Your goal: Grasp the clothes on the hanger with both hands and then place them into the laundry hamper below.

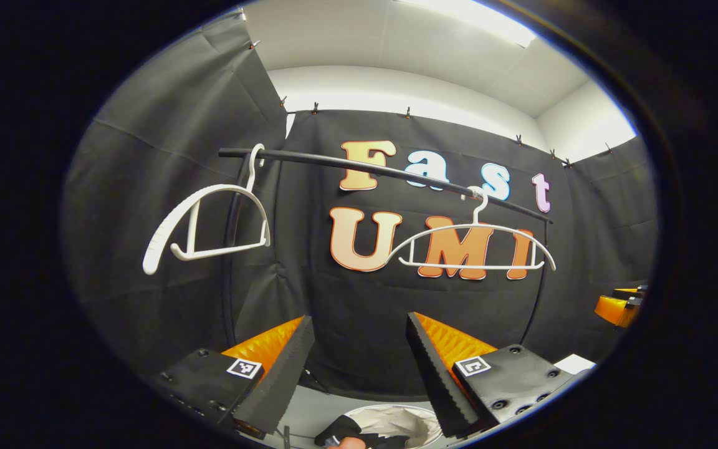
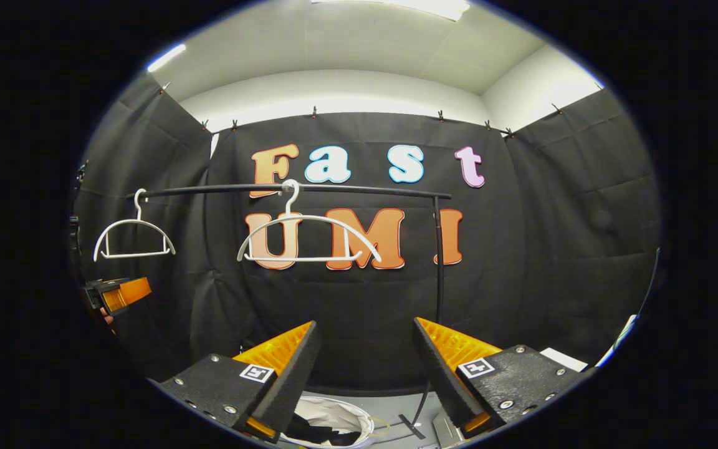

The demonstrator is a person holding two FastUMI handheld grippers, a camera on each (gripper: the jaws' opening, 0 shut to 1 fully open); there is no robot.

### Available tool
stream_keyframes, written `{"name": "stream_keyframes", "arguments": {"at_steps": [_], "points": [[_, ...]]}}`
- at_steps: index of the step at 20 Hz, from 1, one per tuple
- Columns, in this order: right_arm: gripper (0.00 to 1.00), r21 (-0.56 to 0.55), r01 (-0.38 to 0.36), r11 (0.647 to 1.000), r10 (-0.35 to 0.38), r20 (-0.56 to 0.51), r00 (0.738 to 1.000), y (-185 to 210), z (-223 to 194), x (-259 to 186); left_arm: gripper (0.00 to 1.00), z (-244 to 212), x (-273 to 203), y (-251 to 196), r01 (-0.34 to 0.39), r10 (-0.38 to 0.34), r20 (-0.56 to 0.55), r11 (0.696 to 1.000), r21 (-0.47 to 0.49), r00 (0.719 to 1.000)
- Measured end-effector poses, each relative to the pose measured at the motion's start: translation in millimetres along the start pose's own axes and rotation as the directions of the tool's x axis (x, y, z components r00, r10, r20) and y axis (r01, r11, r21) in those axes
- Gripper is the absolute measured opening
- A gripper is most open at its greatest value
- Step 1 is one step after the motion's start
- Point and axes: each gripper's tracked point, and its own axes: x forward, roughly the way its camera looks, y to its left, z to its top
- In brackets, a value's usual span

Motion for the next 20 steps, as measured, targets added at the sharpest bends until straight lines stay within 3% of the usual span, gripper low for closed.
{"name": "stream_keyframes", "arguments": {"at_steps": [6,7,8,20], "points": [[1.00,0.015,-0.004,1.000,0.004,0.001,1.000,2.1,-2.5,0.7,0.98,-1.3,0.4,2.7,-0.003,0.003,0.001,1.000,-0.008,1.000],[0.92,0.011,-0.002,1.000,0.002,0.004,1.000,1.3,-2.8,0.9,0.98,-1.7,-0.8,2.8,-0.004,0.004,-0.001,1.000,-0.009,1.000],[1.00,0.009,0.000,1.000,0.000,0.004,1.000,1.8,-3.5,2.0,0.98,-3.3,-0.3,3.4,-0.004,0.004,-0.004,1.000,-0.009,1.000],[1.00,0.014,-0.021,1.000,0.021,-0.027,0.999,9.6,-18.9,3.1,0.98,-12.9,-5.4,5.7,-0.018,0.018,-0.014,1.000,0.001,1.000]]}}
